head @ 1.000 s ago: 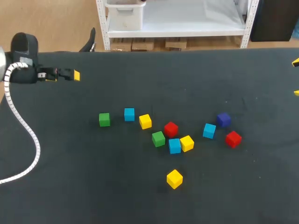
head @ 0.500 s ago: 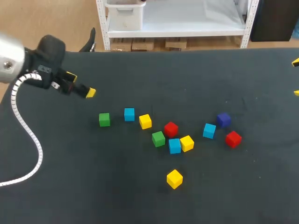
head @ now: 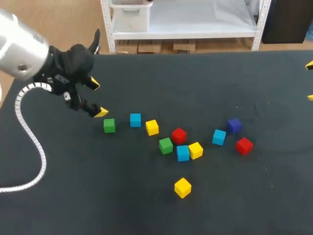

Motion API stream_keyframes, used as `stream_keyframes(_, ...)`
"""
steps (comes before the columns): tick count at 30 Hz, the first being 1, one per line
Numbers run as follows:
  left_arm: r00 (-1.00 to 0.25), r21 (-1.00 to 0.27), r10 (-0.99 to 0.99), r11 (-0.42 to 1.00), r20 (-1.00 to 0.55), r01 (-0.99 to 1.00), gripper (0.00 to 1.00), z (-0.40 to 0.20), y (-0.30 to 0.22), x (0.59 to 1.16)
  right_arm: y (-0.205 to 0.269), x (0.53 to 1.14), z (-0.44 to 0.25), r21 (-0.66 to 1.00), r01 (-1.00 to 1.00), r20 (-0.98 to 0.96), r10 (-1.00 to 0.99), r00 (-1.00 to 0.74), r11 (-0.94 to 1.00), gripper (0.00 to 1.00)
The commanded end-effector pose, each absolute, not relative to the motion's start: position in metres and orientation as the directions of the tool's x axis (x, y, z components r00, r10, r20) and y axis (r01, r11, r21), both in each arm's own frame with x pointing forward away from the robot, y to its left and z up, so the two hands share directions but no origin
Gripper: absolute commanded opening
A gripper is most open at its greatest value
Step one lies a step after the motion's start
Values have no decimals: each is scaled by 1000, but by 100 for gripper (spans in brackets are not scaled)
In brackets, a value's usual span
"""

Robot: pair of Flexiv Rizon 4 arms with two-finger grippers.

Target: Place the blue cubes, place green cubes on the blue cubes, place the yellow cubes on the green cubes, then place the red cubes on the yellow cubes, and place purple cube on the red cubes.

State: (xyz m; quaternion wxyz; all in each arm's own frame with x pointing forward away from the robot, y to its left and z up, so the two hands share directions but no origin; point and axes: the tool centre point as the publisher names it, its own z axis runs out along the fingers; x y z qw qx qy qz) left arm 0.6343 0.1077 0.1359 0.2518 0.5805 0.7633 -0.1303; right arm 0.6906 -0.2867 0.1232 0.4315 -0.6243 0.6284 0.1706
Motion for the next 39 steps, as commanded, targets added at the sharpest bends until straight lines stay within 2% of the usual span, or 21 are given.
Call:
stream_keyframes(1, -52, 99, 864, 117, -501, 988, 100, 139, 109, 643, -287, 689, 123, -327, -931, -755, -638, 153, 164, 100)
stream_keyframes(19, -50, 116, 866, 124, -497, 985, 100, 138, 104, 643, -287, 689, 123, -327, -931, -755, -638, 153, 164, 100)
stream_keyframes(27, 63, 220, 904, 35, -422, 975, 100, 142, 51, 632, -287, 689, 123, -327, -931, -755, -638, 153, 164, 100)
stream_keyframes(39, 129, 189, 945, -74, -300, 979, 100, 121, -9, 607, -287, 689, 123, -327, -931, -755, -638, 153, 164, 100)
